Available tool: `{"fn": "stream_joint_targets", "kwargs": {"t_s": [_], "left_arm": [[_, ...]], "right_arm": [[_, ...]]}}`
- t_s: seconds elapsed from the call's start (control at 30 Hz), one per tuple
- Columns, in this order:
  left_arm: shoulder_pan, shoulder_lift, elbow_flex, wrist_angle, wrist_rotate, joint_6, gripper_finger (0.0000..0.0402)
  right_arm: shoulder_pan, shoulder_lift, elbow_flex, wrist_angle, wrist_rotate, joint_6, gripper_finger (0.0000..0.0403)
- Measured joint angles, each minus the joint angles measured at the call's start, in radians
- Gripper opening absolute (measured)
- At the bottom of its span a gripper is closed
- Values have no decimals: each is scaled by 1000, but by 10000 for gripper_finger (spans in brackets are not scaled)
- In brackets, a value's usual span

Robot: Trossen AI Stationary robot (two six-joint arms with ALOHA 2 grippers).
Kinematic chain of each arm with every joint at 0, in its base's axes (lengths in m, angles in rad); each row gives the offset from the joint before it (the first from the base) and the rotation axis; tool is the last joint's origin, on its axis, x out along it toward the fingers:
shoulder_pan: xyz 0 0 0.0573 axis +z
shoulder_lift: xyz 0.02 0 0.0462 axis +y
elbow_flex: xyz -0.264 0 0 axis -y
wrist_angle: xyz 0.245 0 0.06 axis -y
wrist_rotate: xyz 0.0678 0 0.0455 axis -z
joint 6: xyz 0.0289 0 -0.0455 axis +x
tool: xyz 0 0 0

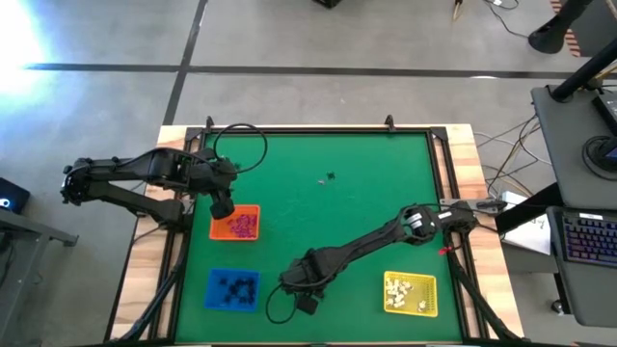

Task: Sort Halloween decoration
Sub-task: Put the black spider toy into the blue bin

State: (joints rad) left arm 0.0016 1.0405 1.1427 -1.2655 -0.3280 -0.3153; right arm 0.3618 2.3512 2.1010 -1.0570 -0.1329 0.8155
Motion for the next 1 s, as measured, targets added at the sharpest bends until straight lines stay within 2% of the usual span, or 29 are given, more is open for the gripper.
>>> {"fn": "stream_joint_targets", "kwargs": {"t_s": [0.33,0.67,1.0], "left_arm": [[0,0,0,-17,4,0,142],[0,-6,0,-53,25,-6,142],[0,-2,0,-46,24,-9,142]], "right_arm": [[0,-62,2,66,1,-1,8],[-61,-75,32,571,1,-52,8],[-87,-25,32,791,-2,-54,8]]}}
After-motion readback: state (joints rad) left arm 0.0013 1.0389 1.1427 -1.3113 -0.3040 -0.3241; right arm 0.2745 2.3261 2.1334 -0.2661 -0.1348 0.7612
